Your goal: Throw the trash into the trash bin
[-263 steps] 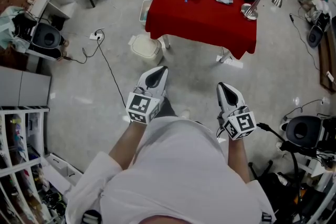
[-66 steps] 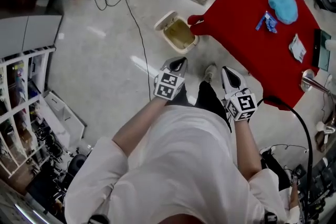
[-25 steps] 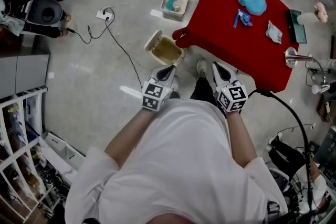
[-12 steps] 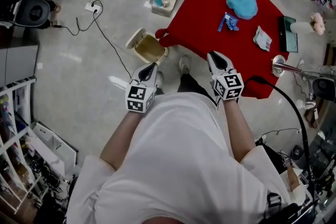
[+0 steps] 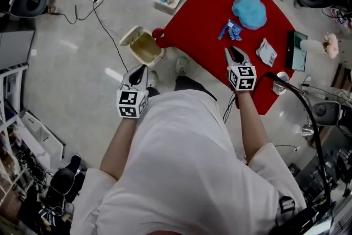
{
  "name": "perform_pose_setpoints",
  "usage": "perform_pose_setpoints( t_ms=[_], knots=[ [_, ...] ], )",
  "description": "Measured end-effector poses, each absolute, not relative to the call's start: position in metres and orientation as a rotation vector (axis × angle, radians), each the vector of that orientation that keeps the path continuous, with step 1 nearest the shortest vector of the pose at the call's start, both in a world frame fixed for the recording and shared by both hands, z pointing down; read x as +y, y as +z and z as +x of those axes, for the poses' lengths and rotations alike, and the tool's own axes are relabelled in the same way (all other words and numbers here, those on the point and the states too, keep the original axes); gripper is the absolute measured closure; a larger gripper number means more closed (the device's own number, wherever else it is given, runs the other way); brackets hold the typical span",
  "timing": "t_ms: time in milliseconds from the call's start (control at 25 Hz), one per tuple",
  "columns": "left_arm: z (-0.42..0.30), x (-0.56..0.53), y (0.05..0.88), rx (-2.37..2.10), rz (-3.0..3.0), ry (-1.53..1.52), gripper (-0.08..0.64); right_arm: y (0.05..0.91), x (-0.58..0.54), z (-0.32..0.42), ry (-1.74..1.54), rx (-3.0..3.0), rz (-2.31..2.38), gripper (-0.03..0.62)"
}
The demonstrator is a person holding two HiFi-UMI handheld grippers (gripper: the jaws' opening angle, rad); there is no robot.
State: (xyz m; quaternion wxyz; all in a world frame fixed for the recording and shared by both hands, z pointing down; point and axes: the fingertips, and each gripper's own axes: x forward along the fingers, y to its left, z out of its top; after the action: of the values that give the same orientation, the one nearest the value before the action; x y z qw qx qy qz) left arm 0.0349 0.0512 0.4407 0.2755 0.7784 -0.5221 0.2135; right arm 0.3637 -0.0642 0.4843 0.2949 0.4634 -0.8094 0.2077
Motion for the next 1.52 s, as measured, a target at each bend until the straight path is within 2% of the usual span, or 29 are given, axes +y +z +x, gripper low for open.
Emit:
perform_pose_setpoints(
  t_ms=[240,520,800,840,920,1040,1520],
  knots=[
    [0.041,0.054,0.449,-1.470,2.004,0.572,0.555,0.525,-0.092,0.393,0.500,-2.047,1.115,0.488],
    [0.040,0.062,0.455,-1.541,1.893,0.542,0.555,0.569,-0.107,0.407,0.410,-1.914,0.974,0.419],
    [0.032,0.073,0.462,-1.578,1.817,0.543,0.555,0.601,-0.121,0.421,0.168,-1.726,0.835,0.416],
    [0.031,0.074,0.463,-1.583,1.810,0.543,0.555,0.603,-0.124,0.423,0.146,-1.710,0.838,0.429],
    [0.027,0.076,0.464,-1.592,1.798,0.542,0.555,0.603,-0.129,0.426,0.112,-1.690,0.860,0.500],
    [0.024,0.078,0.467,-1.599,1.782,0.541,0.555,0.599,-0.135,0.428,0.088,-1.684,0.881,0.552],
    [0.001,0.085,0.471,-1.603,1.781,0.516,0.555,0.576,-0.127,0.397,0.113,-1.735,0.909,0.580]
  ],
)
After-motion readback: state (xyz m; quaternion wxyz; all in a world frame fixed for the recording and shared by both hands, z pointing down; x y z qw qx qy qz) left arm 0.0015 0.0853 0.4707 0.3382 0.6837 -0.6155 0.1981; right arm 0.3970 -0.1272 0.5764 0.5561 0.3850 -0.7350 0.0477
